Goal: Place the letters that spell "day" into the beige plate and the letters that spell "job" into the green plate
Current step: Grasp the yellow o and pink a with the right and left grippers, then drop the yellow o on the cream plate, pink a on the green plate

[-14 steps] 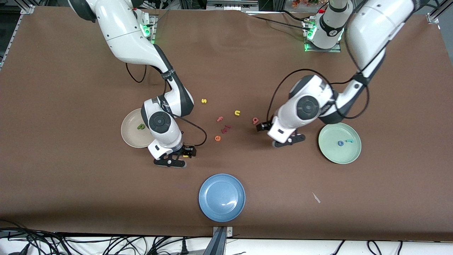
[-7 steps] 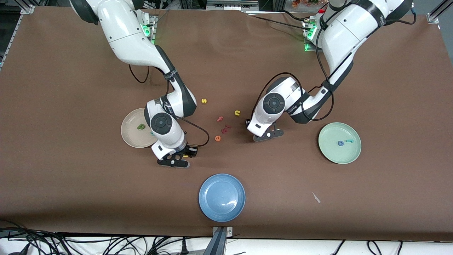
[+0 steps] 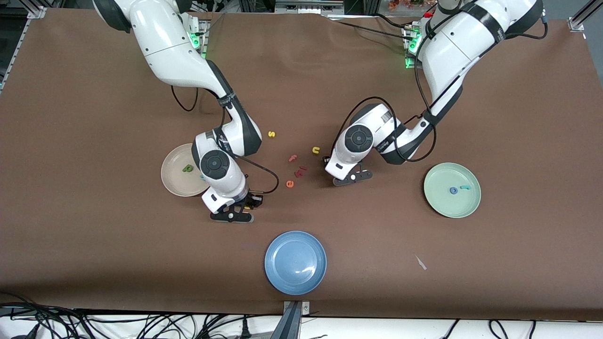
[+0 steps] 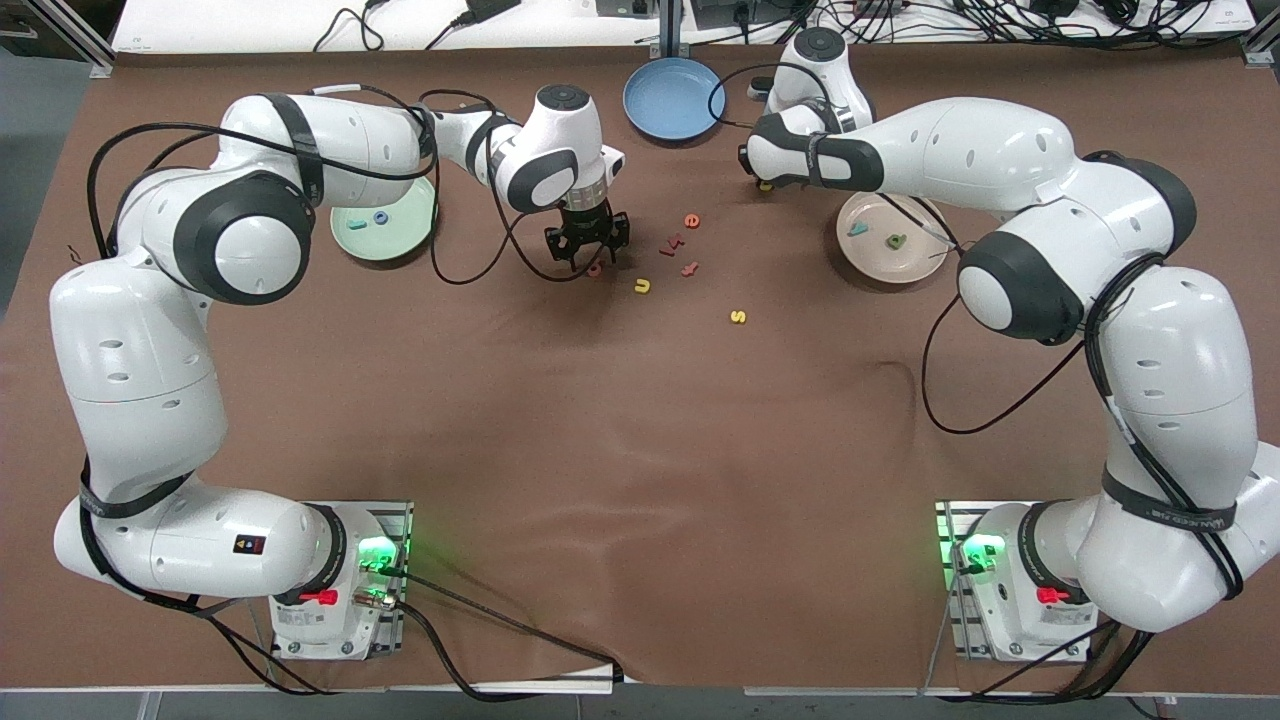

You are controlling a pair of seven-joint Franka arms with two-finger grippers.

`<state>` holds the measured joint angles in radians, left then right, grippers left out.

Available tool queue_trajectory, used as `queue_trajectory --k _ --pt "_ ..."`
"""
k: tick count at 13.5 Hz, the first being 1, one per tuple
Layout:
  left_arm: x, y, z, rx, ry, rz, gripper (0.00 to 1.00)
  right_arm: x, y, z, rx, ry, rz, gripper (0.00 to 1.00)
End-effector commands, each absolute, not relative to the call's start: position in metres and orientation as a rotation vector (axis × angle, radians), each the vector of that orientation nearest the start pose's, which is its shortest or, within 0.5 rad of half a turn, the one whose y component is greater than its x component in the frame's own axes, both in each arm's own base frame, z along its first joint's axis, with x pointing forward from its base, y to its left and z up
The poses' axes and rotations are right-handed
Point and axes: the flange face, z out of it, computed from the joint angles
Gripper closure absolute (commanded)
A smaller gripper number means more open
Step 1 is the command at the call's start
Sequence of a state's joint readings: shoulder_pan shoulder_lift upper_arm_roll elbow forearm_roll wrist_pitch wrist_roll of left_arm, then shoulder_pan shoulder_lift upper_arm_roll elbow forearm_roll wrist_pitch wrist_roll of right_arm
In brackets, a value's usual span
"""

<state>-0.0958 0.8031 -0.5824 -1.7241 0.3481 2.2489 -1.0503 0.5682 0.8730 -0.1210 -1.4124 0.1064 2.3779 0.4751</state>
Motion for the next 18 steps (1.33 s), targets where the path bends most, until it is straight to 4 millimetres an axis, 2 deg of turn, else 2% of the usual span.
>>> queue_trajectory --k 1,3,4,7,9,10,12,13,14,15,16,18 --pt "0.532 -0.377 0.166 -3.103 -0.377 0.267 0.54 0.661 0.326 0.219 -3.128 0.079 -0.084 0.84" --pt "0.533 -0.376 0.165 -3.102 -0.378 0.266 0.67 0.662 0.296 0.234 -3.184 0.075 0.009 0.85" --pt "0.533 -0.376 0.165 -3.102 -0.378 0.266 0.70 0.662 0.274 0.244 -3.207 0.056 0.033 0.85" --pt "0.533 -0.376 0.165 -3.101 -0.378 0.267 0.81 0.641 0.208 0.268 -3.229 -0.006 0.103 0.85" --pt "0.535 -0.373 0.167 -3.099 -0.385 0.265 0.84 0.608 0.170 0.267 -3.218 -0.025 0.190 0.85" --pt "0.540 -0.369 0.171 -3.100 -0.391 0.257 0.84 0.591 0.155 0.257 -3.216 0.002 0.216 0.85" --pt "0.559 -0.350 0.191 -3.110 -0.436 0.209 0.84 0.564 0.141 0.235 -3.211 0.025 0.227 0.81" --pt "0.570 -0.337 0.206 -3.112 -0.458 0.183 0.84 0.557 0.140 0.230 -3.212 0.029 0.256 0.71" --pt "0.581 -0.318 0.221 -3.108 -0.466 0.174 0.84 0.551 0.138 0.224 -3.214 0.030 0.283 0.42" --pt "0.591 -0.296 0.236 -3.097 -0.458 0.174 0.84 0.550 0.136 0.222 -3.215 0.033 0.293 0.08" --pt "0.604 -0.265 0.250 -3.078 -0.447 0.173 0.84 0.550 0.136 0.224 -3.214 0.032 0.300 0.00" --pt "0.623 -0.194 0.263 -3.057 -0.398 0.228 0.84 0.559 0.142 0.245 -3.206 0.045 0.328 0.00"
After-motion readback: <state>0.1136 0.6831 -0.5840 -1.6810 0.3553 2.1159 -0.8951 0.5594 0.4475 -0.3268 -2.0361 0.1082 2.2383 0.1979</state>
